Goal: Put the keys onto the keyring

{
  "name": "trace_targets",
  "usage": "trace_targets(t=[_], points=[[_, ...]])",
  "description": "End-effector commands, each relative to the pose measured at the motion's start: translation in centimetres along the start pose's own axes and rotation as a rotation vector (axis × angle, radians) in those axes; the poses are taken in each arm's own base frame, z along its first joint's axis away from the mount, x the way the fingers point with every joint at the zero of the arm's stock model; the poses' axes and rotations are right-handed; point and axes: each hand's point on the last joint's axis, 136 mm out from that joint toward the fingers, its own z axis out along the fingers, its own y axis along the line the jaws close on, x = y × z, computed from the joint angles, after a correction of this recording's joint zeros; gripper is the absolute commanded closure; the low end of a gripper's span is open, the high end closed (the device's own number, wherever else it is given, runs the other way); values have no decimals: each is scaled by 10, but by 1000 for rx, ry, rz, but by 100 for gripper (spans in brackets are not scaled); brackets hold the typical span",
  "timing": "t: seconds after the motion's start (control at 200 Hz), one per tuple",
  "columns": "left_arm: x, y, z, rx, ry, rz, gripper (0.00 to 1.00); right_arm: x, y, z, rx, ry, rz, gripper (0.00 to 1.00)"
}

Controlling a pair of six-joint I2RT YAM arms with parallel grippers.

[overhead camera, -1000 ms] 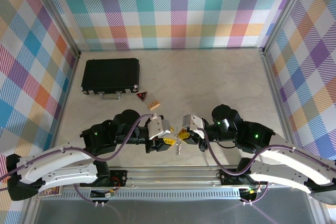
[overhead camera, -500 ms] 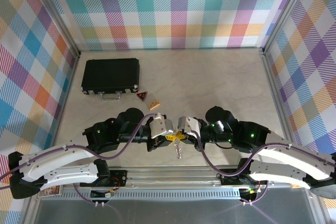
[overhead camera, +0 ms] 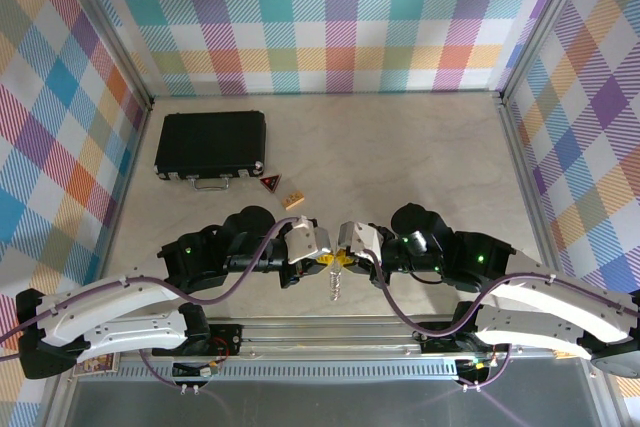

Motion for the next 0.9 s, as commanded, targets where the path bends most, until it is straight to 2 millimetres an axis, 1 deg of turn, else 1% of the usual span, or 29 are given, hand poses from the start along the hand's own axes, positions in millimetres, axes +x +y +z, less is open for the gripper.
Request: trace_targets(t=[0.0, 0.205, 0.265, 0.35, 0.41, 0.515, 0.585, 0.6, 0.65, 0.69, 0.78, 0.895], points=[[-9, 7, -3, -31, -6, 12, 86, -15, 5, -6, -21, -38, -32, 100], [-11, 6, -1, -20, -25, 13, 87, -14, 6, -4, -25, -33, -34, 100], [-11, 6, 0, -19, -28, 12, 91, -14, 6, -4, -28, -32, -33, 100], [-13, 5, -1, -13, -37, 10, 100, -15, 6, -4, -27, -33, -33, 100], [-14, 4, -1, -8, -44, 9, 100, -15, 6, -4, -27, -34, -32, 100], [-19, 2, -3, -1, -71, 3, 100, -21, 7, -10, -26, -63, -27, 100], [-20, 0, -6, 1, -99, -6, 100, -29, 7, -17, -19, -107, -17, 84], [-28, 1, -8, -3, -134, -3, 100, -31, 7, -18, -18, -118, -13, 80], [-31, 1, -10, -3, -172, -11, 100, -37, 7, -26, -15, -166, 0, 69], [-34, 0, -12, -1, -199, -16, 100, -43, 8, -32, -12, -207, 12, 62], [-38, -2, -18, 3, -247, -14, 100, -50, 10, -47, -8, -293, 37, 57], [-48, -7, -27, 19, -326, -1, 100, -60, 12, -67, -6, -408, 62, 58]])
